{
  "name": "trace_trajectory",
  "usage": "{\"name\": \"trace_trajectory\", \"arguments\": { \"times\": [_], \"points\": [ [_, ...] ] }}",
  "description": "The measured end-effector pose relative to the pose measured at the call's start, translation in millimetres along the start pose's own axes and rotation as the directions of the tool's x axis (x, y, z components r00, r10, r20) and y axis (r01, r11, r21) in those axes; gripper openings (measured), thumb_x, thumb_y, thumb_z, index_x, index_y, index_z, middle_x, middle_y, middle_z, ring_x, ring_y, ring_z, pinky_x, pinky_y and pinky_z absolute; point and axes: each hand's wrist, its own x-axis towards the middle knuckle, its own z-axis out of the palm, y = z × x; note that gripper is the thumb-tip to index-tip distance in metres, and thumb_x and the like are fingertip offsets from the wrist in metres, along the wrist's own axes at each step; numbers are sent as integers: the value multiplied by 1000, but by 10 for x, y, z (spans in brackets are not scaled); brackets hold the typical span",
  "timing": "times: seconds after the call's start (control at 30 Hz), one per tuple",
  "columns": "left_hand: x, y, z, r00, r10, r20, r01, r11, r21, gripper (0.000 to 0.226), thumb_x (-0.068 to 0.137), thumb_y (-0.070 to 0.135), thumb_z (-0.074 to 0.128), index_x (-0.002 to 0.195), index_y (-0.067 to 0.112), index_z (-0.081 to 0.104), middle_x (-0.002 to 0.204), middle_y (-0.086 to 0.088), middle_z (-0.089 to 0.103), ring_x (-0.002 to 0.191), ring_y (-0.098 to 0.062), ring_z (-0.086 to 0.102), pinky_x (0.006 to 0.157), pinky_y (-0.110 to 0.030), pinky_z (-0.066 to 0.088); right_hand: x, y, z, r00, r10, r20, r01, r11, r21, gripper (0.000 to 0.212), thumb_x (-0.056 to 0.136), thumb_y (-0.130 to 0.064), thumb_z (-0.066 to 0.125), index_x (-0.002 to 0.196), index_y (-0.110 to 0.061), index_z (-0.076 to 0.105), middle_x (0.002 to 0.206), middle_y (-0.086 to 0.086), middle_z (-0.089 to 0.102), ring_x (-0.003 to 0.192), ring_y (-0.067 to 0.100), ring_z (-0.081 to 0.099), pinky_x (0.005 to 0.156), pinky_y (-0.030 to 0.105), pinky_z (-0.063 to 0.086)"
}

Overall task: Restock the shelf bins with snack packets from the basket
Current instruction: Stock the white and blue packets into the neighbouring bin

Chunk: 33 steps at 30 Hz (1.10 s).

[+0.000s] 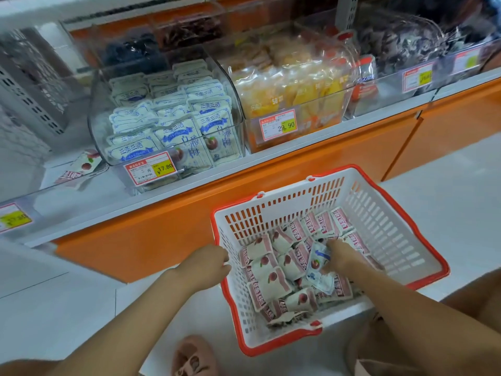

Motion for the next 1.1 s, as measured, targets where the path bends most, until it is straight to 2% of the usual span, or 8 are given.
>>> {"name": "trace_trajectory", "arguments": {
  "times": [0.1, 0.2, 0.37, 0.5, 0.63, 0.7, 0.83, 1.1],
  "points": [
    [-2, -25, -109, 1000, 6, -5, -6, 999, -52, 35, 97, 33, 48, 123, 14, 61, 115, -1, 62, 105, -19, 62, 86, -30, 51, -13, -175, -173, 996, -93, 13, 94, 992, -87, 30, 71, -17, 82, 89, -13, 58, 90, 2, 63, 80, 16, 56, 62, 22, 43],
    [-22, -13, -476, 976, 26, -216, -35, 999, -39, 36, 97, 34, 47, 130, 23, 56, 131, 5, 57, 112, -12, 57, 92, -26, 46, -110, -448, -547, 976, -215, -48, 209, 973, -100, 40, 70, -20, 82, 65, -17, 43, 66, -4, 46, 59, 9, 40, 51, 22, 30],
    [-321, 81, -1285, 738, 92, -669, -210, 973, -98, 28, 96, 22, 51, 122, 16, 60, 125, 2, 58, 114, -17, 53, 94, -28, 39, -647, -1099, -1440, 821, -444, -358, 445, 892, -86, 42, 68, -22, 84, 66, -21, 42, 63, -9, 50, 58, 12, 45, 48, 26, 26],
    [-392, 23, -1612, 607, 45, -794, -217, 970, -111, 31, 95, 18, 52, 124, 13, 59, 131, -3, 56, 121, -19, 48, 100, -27, 34, -1209, -1469, -2057, 631, -547, -550, 627, 777, -53, 38, 62, -19, 88, 70, -16, 52, 70, -3, 63, 65, 14, 60, 54, 36, 45],
    [-242, -7, -1728, 644, 57, -763, -188, 979, -85, 37, 96, 21, 50, 132, 14, 54, 144, 0, 46, 133, -16, 38, 108, -27, 28, -1571, -1888, -2517, 434, -665, -608, 777, 618, -122, 37, 60, -25, 87, 75, -20, 54, 77, -1, 67, 72, 19, 63, 64, 37, 51],
    [-173, -41, -1718, 689, 80, -720, -154, 987, -38, 41, 97, 24, 48, 137, 14, 48, 148, -1, 41, 138, -15, 32, 111, -24, 21, -1537, -2157, -2708, 381, -705, -599, 806, 570, -158, 38, 59, -26, 87, 77, -19, 54, 79, 1, 68, 78, 23, 65, 69, 39, 51],
    [-161, -114, -1721, 739, 93, -668, -124, 992, 1, 47, 99, 28, 45, 144, 15, 39, 150, -3, 37, 141, -14, 28, 112, -23, 18, -1225, -2663, -2951, 441, -766, -468, 802, 570, -177, 40, 58, -25, 89, 73, -23, 52, 73, -3, 65, 61, 7, 51, 59, 27, 39],
    [-179, -184, -1711, 764, 105, -637, -91, 994, 55, 50, 100, 29, 39, 148, 18, 28, 153, 1, 32, 142, -12, 23, 112, -19, 9, -640, -3142, -2837, 655, -751, -83, 633, 606, -482, 41, 61, -29, 88, 73, -17, 51, 63, -5, 44, 59, 15, 40, 51, 29, 28]
  ]
}}
